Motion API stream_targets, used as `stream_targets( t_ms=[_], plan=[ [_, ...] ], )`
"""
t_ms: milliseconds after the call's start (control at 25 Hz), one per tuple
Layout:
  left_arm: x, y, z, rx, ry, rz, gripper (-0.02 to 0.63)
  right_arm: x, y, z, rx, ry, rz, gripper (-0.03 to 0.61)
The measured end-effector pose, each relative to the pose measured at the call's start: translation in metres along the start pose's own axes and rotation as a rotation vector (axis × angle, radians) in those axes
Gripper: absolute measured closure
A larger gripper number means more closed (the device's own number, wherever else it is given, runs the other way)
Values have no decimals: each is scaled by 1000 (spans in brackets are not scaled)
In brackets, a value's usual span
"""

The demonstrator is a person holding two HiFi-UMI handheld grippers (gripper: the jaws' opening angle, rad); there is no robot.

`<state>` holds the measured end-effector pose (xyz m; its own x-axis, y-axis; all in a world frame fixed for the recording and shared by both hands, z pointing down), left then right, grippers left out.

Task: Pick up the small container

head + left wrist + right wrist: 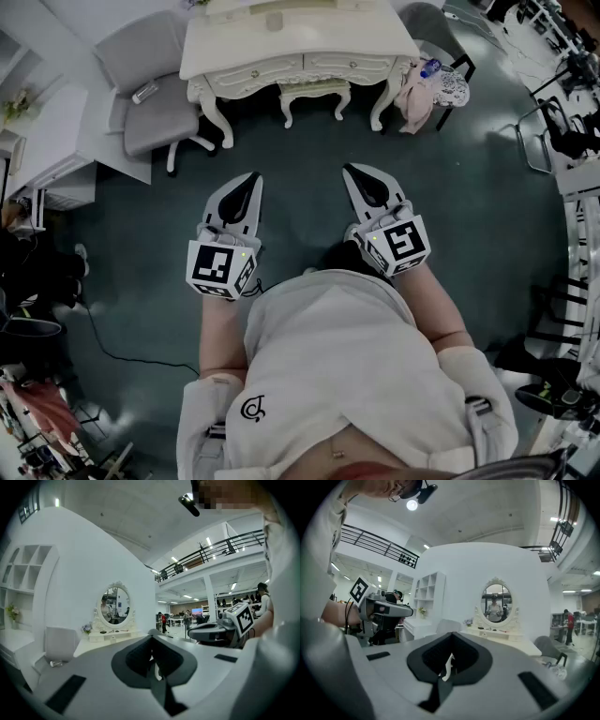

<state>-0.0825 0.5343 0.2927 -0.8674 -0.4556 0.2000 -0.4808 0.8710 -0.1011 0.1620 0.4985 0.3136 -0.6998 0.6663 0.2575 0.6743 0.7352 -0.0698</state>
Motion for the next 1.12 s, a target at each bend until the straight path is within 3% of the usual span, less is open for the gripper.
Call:
stream_targets(
  t_ms=[800,1120],
  plan=[
    [3,-9,1,-9,16,-11,601,-18,-6,-5,-14,-102,-24,572],
    [19,-67,-4,-5,3,40,603,-66,-50,-33,-15,-69,19,572]
  ],
)
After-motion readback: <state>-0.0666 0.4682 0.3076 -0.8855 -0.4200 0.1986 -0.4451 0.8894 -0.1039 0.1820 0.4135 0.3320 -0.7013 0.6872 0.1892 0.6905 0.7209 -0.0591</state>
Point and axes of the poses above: the fingertips, and each gripper's own axes: y backward along the fingers, x to its left, z out of its top, the point moved 8 cm from there along y, backward along the fingers, and after that the axes turned 11 degrees about y, right-handed, at the moved point
